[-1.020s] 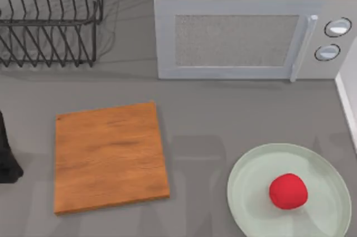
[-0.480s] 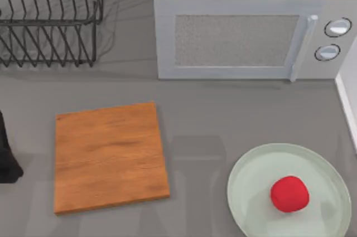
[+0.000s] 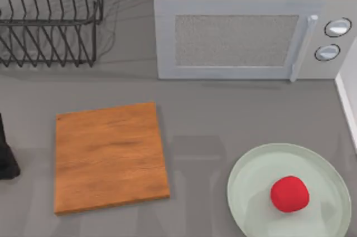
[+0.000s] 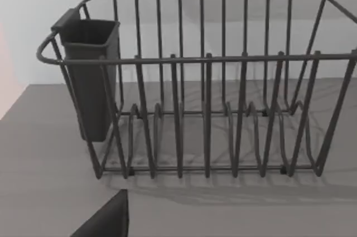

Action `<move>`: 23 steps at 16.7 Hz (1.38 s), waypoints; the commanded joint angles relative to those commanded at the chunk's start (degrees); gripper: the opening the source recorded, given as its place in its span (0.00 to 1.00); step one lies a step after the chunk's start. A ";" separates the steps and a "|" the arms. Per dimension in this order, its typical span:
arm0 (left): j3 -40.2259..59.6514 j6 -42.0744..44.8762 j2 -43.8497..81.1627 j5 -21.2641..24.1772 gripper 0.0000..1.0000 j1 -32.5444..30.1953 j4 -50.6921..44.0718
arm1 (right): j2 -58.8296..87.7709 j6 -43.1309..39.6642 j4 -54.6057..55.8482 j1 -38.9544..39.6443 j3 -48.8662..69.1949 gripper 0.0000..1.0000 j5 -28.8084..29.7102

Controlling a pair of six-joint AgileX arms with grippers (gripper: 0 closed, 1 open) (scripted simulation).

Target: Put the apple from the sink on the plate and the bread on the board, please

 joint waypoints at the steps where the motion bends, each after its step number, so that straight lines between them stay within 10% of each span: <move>1: 2.27 0.99 3.02 0.00 1.00 0.32 -1.95 | 0.00 0.00 0.00 0.00 0.00 1.00 0.00; 16: 52.41 22.92 77.34 0.04 1.00 7.24 -45.34 | 0.00 0.00 0.00 0.00 0.00 1.00 0.00; 23: 62.83 27.49 93.13 0.01 1.00 8.71 -54.34 | 0.00 0.00 0.00 0.00 0.00 1.00 0.00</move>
